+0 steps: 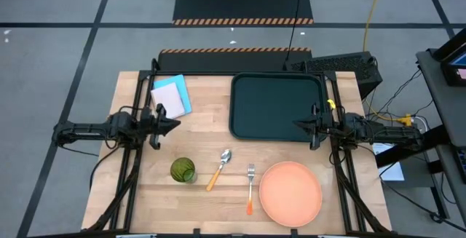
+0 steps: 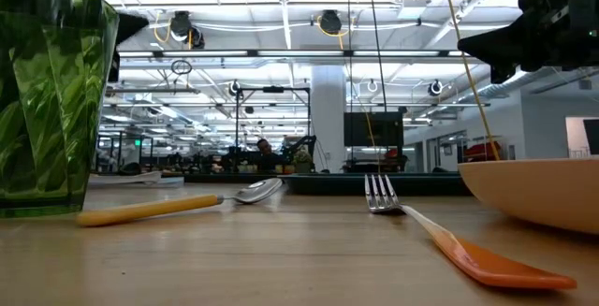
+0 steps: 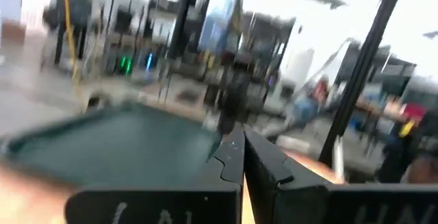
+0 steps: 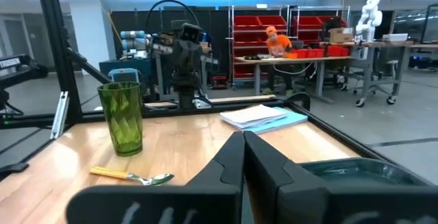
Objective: Pick and place plate/cup/fork/spoon on tray
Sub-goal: Put the green cup on the top left of the black tray
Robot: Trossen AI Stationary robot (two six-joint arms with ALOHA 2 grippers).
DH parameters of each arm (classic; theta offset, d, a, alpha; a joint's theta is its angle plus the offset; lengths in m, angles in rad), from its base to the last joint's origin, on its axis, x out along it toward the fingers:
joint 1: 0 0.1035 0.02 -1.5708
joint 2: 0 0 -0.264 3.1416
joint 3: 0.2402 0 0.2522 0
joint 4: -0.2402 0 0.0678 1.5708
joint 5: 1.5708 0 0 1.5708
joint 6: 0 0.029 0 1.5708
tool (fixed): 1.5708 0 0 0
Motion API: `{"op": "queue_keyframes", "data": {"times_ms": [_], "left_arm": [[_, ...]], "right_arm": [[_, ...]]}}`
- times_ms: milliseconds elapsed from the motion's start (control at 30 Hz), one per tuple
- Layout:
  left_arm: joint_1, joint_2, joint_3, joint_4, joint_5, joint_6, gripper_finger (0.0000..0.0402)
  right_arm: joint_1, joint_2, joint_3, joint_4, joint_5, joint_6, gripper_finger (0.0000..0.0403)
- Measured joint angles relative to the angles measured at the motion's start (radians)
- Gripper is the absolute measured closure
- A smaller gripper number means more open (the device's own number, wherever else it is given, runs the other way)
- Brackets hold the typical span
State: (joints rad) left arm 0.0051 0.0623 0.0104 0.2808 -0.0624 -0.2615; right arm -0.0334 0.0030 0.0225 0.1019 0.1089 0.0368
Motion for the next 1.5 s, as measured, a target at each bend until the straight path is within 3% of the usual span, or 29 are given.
{"op": "queue_keyframes", "data": {"times_ms": [167, 300, 533, 767, 1000, 1167, 1333, 1500], "left_arm": [[-0.027, 0.054, 0.054, 0.131, 0.018, 0.04, 0.0396], [-0.059, 0.151, 0.171, 0.101, 0.009, 0.047, 0.0396], [-0.144, 0.432, 0.54, -0.227, 0.009, 0.063, 0.0396], [-0.301, 0.72, 0.927, -0.543, 0.003, 0.071, 0.0396], [-0.513, 0.98, 1.226, -0.841, -0.163, 0.033, 0.0396], [-0.649, 1.15, 1.369, -1.003, -0.287, -0.072, 0.0396], [-0.734, 1.288, 1.467, -1.115, -0.304, -0.211, 0.0396], [-0.78, 1.365, 1.487, -1.226, -0.306, -0.353, 0.038]], "right_arm": [[0.0, 0.0, 0.0, -0.005, 0.0, 0.036, 0.0403], [0.0, 0.006, 0.0, -0.008, 0.0, 0.035, 0.0403], [0.0, 0.008, 0.0, -0.007, 0.0, 0.029, 0.0403], [0.0, 0.008, 0.0, -0.009, -0.001, 0.03, 0.0403], [0.0, 0.008, 0.0, -0.044, -0.005, 0.084, 0.0403], [0.0, 0.008, 0.0, -0.047, -0.005, 0.112, 0.0403], [0.0, 0.008, 0.0, -0.047, -0.005, 0.132, 0.0403], [0.0, 0.008, 0.0, -0.045, -0.005, 0.132, 0.0403]]}}
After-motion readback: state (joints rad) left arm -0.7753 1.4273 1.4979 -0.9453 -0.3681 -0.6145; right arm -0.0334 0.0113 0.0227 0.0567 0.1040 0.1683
